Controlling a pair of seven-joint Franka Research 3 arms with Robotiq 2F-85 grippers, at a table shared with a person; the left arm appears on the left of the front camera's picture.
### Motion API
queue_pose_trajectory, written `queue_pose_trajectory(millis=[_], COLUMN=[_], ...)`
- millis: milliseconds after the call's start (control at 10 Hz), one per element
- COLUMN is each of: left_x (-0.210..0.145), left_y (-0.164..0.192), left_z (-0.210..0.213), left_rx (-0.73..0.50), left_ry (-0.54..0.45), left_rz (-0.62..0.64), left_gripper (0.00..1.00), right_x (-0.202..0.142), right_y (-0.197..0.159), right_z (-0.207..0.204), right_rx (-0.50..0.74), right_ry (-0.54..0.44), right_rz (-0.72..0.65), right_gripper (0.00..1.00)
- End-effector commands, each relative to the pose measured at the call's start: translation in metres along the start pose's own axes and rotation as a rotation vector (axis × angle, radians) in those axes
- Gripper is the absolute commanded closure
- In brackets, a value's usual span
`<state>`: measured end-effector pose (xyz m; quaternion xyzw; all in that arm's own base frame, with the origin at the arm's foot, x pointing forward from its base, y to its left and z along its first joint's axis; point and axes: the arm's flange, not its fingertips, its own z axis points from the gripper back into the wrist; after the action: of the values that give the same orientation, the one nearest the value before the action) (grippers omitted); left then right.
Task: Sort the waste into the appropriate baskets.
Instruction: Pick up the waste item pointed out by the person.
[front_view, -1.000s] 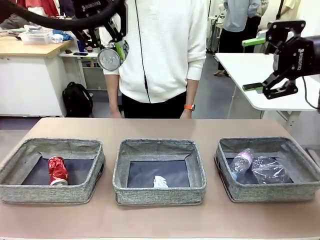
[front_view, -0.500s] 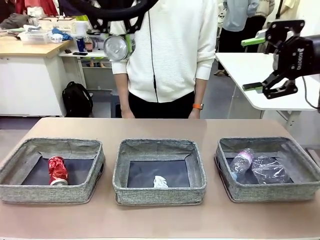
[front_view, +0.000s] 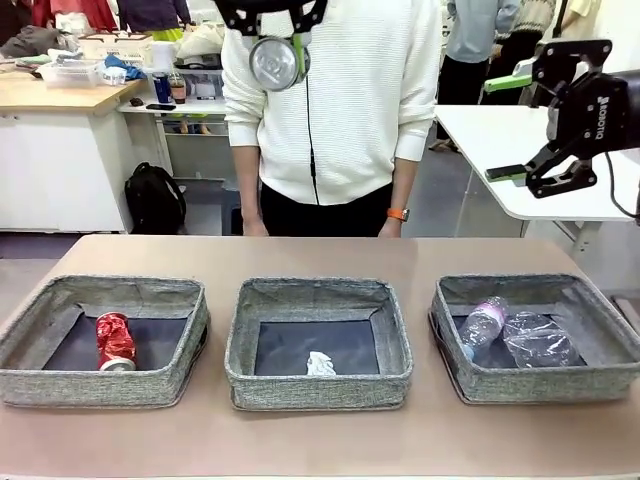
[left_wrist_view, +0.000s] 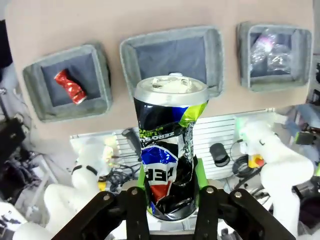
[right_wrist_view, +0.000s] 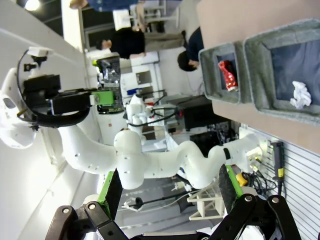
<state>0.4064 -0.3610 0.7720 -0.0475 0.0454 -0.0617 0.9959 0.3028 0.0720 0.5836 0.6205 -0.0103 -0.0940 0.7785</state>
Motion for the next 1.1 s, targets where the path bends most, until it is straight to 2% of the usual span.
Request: queue_pose_trajectory(millis=[0, 100, 200, 1000], left_x=[0.021, 0.027, 0.001, 0.001], left_y=[-0.022, -0.018, -0.004, -0.004], left_z=[0.039, 0.049, 0.003, 0.003], left_rx=[0.016, -0.014, -0.005, -0.005], left_ry=[-0.036, -0.064, -0.018, -0.018], left_rz=[0.028, 0.032, -0.002, -0.002], left_gripper=[0.60, 0.60, 0.60, 0.60], right_x=[0.001, 0.001, 0.001, 0.001], right_y=[0.000, 0.000, 0.000, 0.000], right_z=[0.001, 0.001, 0.001, 0.001], right_rx=[-0.004, -0.004, -0.004, -0.004], right_ry=[0.010, 0.010, 0.010, 0.010], right_rz=[0.019, 0.019, 0.019, 0.019], right_gripper=[0.00, 0.00, 0.00, 0.00])
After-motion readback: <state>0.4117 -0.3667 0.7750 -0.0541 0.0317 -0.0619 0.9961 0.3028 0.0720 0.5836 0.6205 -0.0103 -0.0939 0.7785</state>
